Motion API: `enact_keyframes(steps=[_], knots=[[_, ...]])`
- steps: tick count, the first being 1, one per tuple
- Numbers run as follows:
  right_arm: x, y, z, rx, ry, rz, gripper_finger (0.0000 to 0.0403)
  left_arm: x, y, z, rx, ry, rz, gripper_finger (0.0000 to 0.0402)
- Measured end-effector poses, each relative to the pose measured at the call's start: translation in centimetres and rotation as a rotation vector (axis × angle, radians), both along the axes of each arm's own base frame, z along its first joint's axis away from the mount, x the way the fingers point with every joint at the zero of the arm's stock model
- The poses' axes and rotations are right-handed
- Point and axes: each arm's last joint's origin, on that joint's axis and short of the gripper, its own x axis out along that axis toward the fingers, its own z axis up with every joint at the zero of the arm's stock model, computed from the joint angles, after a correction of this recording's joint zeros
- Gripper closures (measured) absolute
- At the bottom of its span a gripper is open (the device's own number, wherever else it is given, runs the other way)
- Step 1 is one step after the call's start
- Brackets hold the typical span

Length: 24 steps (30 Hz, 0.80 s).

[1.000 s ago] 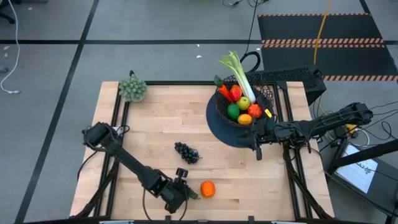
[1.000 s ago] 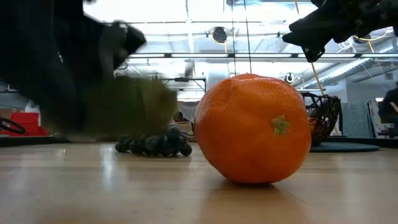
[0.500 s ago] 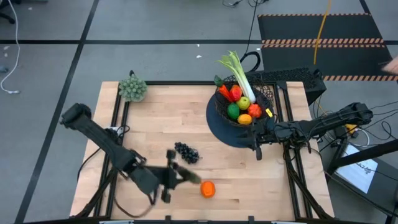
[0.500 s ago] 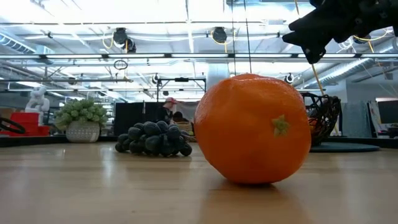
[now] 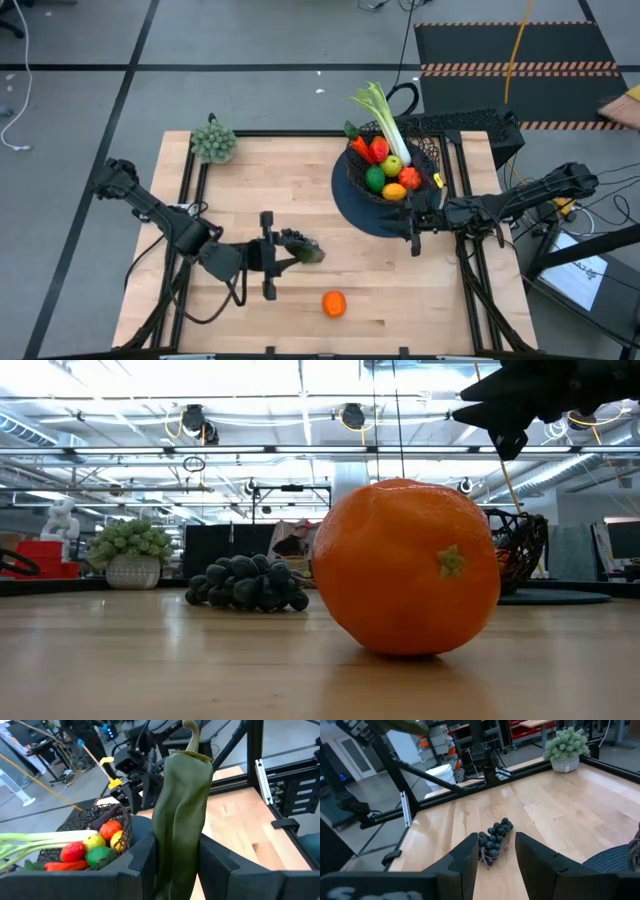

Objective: Build produce basket
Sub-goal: Put the green chili pepper into the black wire basket

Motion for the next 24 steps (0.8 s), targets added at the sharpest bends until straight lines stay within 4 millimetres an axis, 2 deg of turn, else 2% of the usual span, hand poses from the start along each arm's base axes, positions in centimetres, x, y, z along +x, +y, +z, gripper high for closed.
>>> enact_keyframes(steps=[4, 12, 17, 20, 24], knots=[[0.0, 0.3, 0.2, 0.002, -0.020, 0.013, 0.0280, 0.7, -0.2, -0.5, 0.002, -0.004, 0.004, 0.0284], [0.2, 1.3, 0.5, 0.046, -0.066, 0.058, 0.0280, 1.6, -0.4, 0.1, -0.255, -0.127, 0.032, 0.0284], [0.6, 2.2, 0.6, 0.042, -0.107, 0.104, 0.0280, 1.8, -0.6, -0.2, -0.271, -0.116, 0.029, 0.0284], [0.7, 2.5, 0.5, 0.027, -0.112, 0.119, 0.0280, 1.7, -0.6, 0.0, -0.233, -0.116, 0.018, 0.0284], [0.8, 2.7, 0.2, -0.016, -0.097, 0.130, 0.0280, 1.7, -0.6, -0.1, -0.023, -0.093, -0.043, 0.0284]])
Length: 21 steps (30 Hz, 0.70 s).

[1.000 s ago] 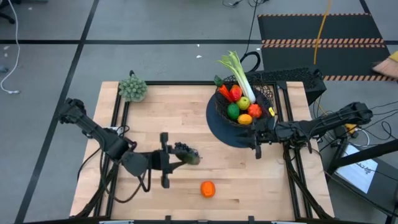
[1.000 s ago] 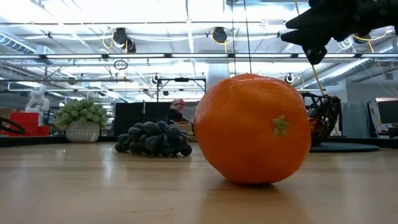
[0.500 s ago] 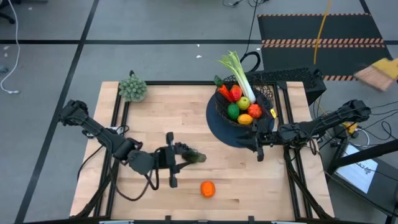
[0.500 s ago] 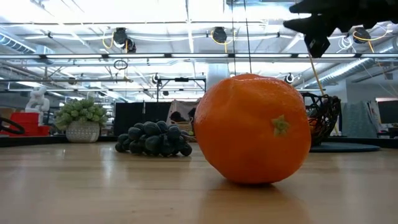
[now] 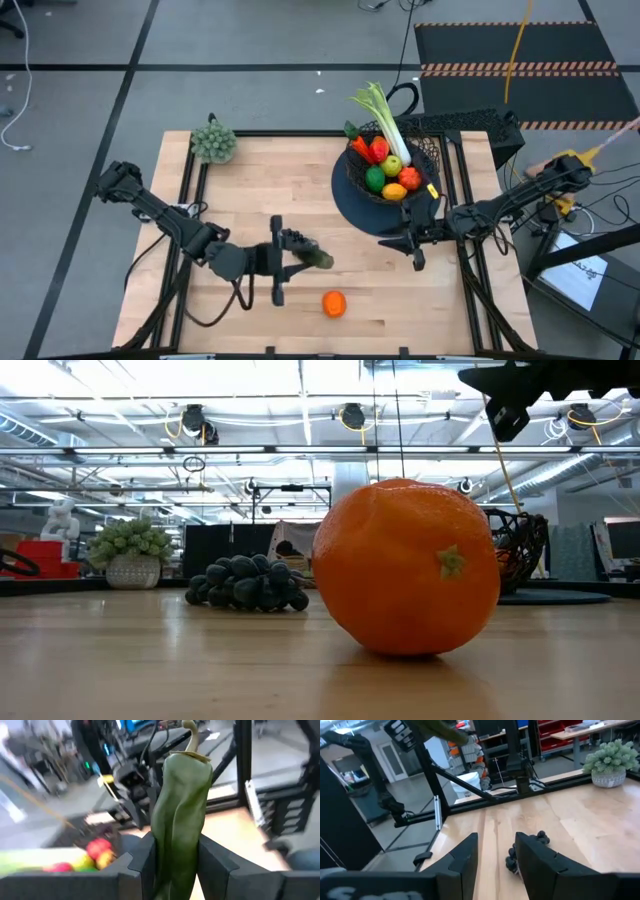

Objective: Build produce basket
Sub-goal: Put the green chili pepper into the black wire basket

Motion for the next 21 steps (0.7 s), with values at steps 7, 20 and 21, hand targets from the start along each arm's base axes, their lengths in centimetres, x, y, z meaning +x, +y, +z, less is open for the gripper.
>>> enact_keyframes(steps=[7, 20, 21], knots=[[0.02, 0.02, -0.02, -0.047, -0.005, 0.007, 0.0280, 0.01, 0.04, 0.01, 0.450, 0.035, -0.084, 0.0284], [0.02, 0.02, -0.03, -0.048, -0.004, 0.008, 0.0280, -0.54, -0.83, -0.15, 0.596, 0.051, -0.144, 0.0284], [0.02, 0.02, -0.03, -0.048, -0.004, 0.008, 0.0280, -0.53, -0.84, -0.12, 0.575, 0.047, -0.139, 0.0284]])
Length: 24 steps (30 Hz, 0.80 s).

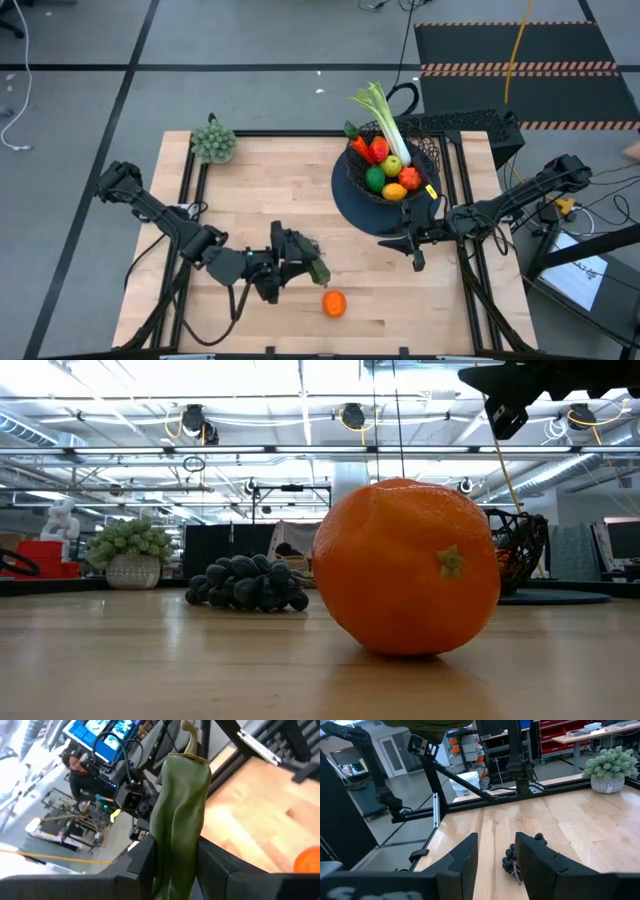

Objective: Build produce basket
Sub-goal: Put the green chili pepper into the black wire basket

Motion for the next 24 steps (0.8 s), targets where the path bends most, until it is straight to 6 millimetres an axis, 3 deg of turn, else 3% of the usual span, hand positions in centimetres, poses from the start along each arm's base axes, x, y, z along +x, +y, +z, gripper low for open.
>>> enact_keyframes(steps=[10, 18, 24], knots=[[0.0, 0.0, 0.0, -0.020, -0.002, 0.002, 0.0280, 0.6, 0.8, 0.7, -0.487, -0.090, 0.105, 0.0284], [0.0, -0.1, 0.0, -0.111, -0.012, -0.024, 0.0280, 1.1, 1.7, 0.6, -0.975, -0.127, 0.216, 0.0284], [0.0, -0.2, 0.0, -0.168, -0.016, -0.043, 0.0280, 1.0, 1.8, 0.0, -1.116, -0.086, 0.280, 0.0284]])
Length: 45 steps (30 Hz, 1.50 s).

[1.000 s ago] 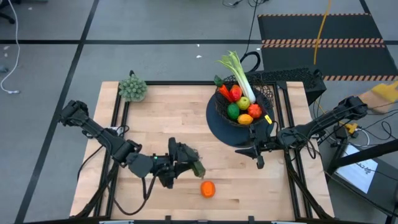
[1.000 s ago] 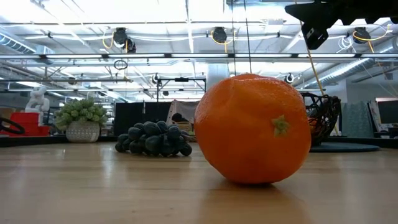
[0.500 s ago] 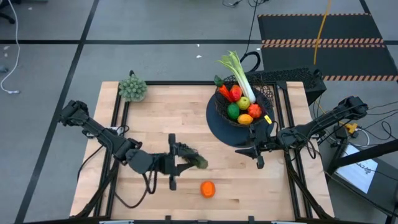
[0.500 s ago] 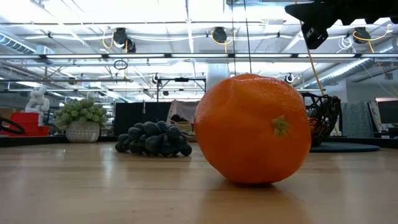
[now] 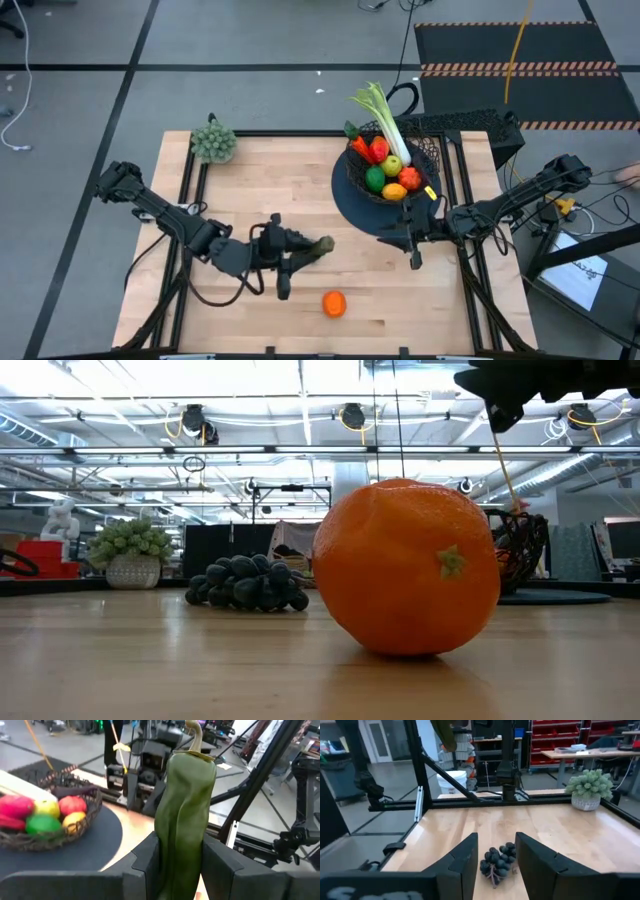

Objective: Build produce basket
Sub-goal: Put the green chili pepper into the black wire basket

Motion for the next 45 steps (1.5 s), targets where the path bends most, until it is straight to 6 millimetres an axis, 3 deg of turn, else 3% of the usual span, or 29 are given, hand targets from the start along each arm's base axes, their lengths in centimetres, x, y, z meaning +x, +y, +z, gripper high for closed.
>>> enact_keyframes(steps=[12, 22, 34, 40, 45], knots=[[0.0, 0.0, 0.0, -0.008, -0.001, 0.000, 0.0280, -0.1, 0.0, -0.4, 0.004, 0.041, -0.037, 0.0284], [0.0, 0.0, 0.0, -0.008, 0.000, 0.000, 0.0280, -0.1, -0.1, -0.3, 0.516, 0.083, -0.151, 0.0284], [0.0, 0.0, 0.0, 0.000, 0.000, 0.000, 0.0280, -0.6, -1.0, -0.4, 0.924, 0.109, -0.274, 0.0284], [0.0, 0.0, 0.0, 0.001, -0.001, -0.001, 0.0280, -0.6, -1.1, -0.3, 0.868, 0.099, -0.260, 0.0284], [0.0, 0.0, 0.5, 0.028, -0.054, 0.002, 0.0280, 0.0, 0.0, -0.1, 0.635, 0.073, -0.171, 0.0284]])
